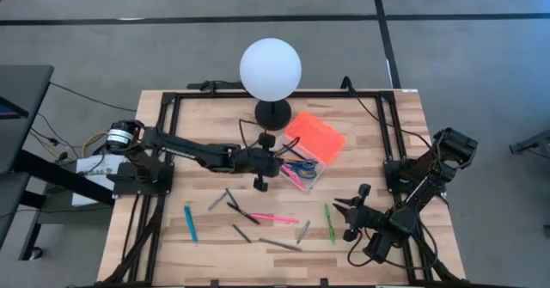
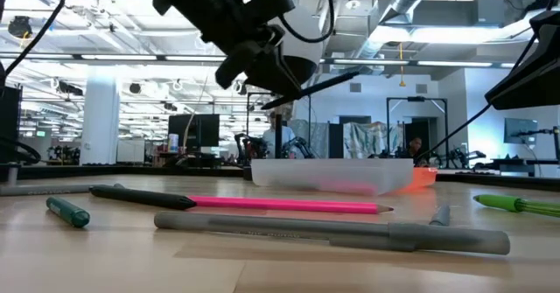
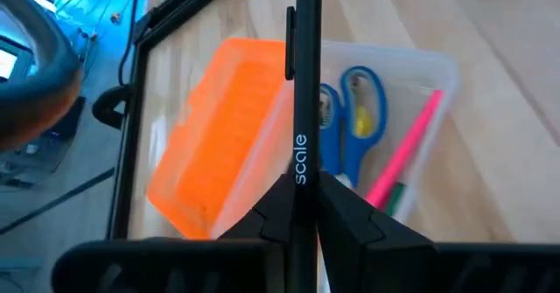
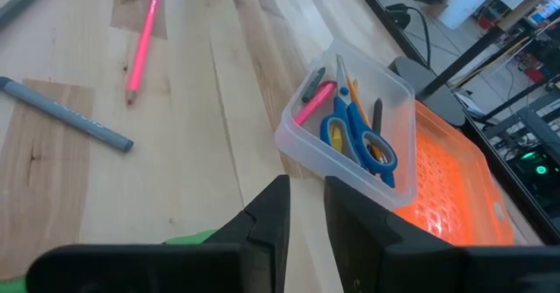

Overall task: Pick & place school supplies into a supply box
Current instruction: Put the black pen into the orange supply box

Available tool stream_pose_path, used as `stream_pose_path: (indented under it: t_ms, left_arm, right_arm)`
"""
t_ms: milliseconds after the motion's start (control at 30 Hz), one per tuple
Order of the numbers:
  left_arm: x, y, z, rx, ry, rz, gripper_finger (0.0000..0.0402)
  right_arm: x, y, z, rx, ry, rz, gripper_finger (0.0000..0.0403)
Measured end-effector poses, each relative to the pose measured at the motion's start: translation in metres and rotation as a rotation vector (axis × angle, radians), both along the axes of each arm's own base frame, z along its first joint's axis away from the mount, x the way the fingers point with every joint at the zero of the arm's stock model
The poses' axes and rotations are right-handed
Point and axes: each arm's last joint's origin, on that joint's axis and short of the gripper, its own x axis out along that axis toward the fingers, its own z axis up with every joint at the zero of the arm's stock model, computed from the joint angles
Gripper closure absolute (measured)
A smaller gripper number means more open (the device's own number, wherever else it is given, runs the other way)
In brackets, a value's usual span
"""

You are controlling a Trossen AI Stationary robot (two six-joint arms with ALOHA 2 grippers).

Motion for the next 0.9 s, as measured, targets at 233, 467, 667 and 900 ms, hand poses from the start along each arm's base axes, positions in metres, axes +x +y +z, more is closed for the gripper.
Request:
stream_pose_path:
  t_ms: [233,467,667,900]
  left_arm:
    - [0.009,0.02,-0.013,-0.035,0.008,0.0,0.0376]
    - [0.017,0.029,-0.031,-0.036,0.045,-0.005,0.0375]
    - [0.018,0.033,-0.042,-0.033,0.082,0.022,0.0365]
    - [0.02,0.034,-0.044,-0.029,0.074,0.037,0.0313]
  right_arm:
    - [0.0,0.0,0.0,0.002,-0.002,0.0,0.0336]
    - [0.003,-0.002,0.0,0.004,-0.001,-0.012,0.0336]
    - [0.003,-0.001,0.0,0.007,-0.002,-0.012,0.0336]
    - [0.003,-0.001,0.0,0.008,0.001,-0.011,0.0336]
